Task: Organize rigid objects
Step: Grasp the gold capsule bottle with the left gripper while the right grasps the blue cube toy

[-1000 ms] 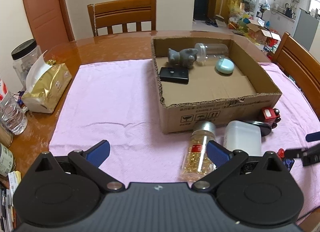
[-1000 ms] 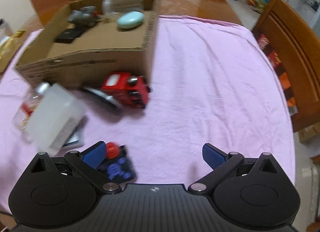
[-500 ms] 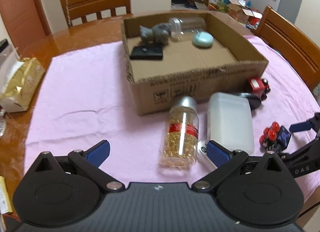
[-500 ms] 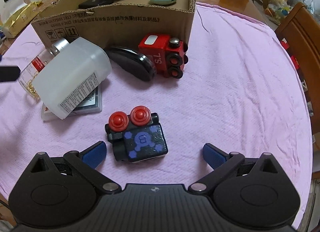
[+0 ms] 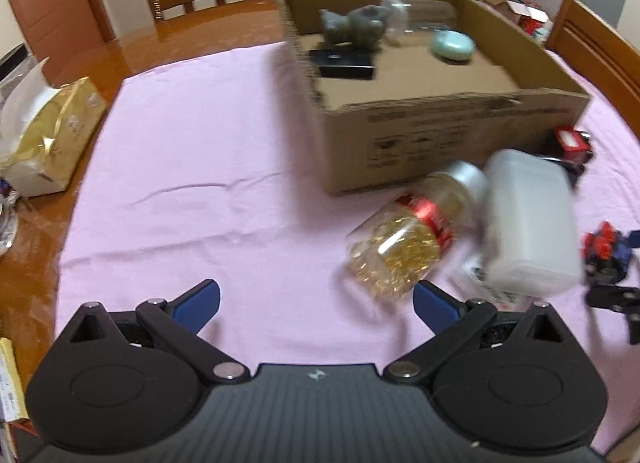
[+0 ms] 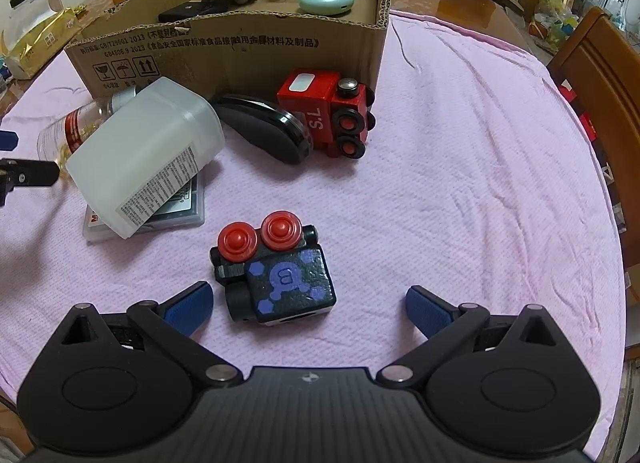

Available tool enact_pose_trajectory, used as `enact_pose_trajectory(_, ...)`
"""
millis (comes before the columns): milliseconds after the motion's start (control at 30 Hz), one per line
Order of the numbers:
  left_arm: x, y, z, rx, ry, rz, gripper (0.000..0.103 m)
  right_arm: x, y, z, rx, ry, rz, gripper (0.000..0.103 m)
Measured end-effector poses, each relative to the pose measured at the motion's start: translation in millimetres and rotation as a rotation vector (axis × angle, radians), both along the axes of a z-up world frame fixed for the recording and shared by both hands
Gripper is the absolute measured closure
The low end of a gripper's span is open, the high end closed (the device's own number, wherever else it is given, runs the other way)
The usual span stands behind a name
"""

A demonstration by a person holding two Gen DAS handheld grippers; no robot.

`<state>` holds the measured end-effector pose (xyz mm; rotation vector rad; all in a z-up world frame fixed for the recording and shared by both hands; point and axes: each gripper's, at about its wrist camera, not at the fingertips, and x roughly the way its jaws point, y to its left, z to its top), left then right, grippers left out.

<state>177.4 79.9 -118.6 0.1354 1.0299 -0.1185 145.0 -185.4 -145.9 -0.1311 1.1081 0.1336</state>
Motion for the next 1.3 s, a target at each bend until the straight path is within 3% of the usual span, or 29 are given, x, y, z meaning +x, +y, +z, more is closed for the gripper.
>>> enact_pose_trajectory(167,22.3,12.8,-5.9,0.038,-0.019,0.04,0.001,0.1,0.1,-0.1,0.0,-0.003,0.001,0.0)
enact_pose_trajectory(367,22.8,7.6,-11.2,0.074,-0.007,-0.003,0.001,-0.6,0.0,0.1,0.0,-0.004,0.002,0.0)
enact_pose_trajectory(567,-1.8,-2.7,-2.4,-0.024,0.006,-0.037,0.001,-0.8,0.2,0.4,0.0,-0.008,0.007,0.0)
enact_pose_trajectory(767,-3.5,-27.0,8.8,-0.085,-0.061,-0.082,0.001,-1.3,0.0,0.2,0.0,-0.01,0.008,0.0)
enact_pose_trajectory(967,7.8,-47.1,7.6,-0.043,-0.08,-0.093,0.001,-1.5,0.1,0.2,0.001,-0.011,0.007,0.0)
enact_pose_trajectory(1067,11.8,-52.9,8.3,-0.061,-0.091,-0.106,0.001,-1.6,0.2,0.2,0.0,-0.011,0.007,0.0)
enact_pose_trajectory(1300,20.2,-51.0,-2.1,-0.078,-0.04,-0.03,0.0,-1.2,0.1,0.2,0.0,-0.008,0.008,0.0)
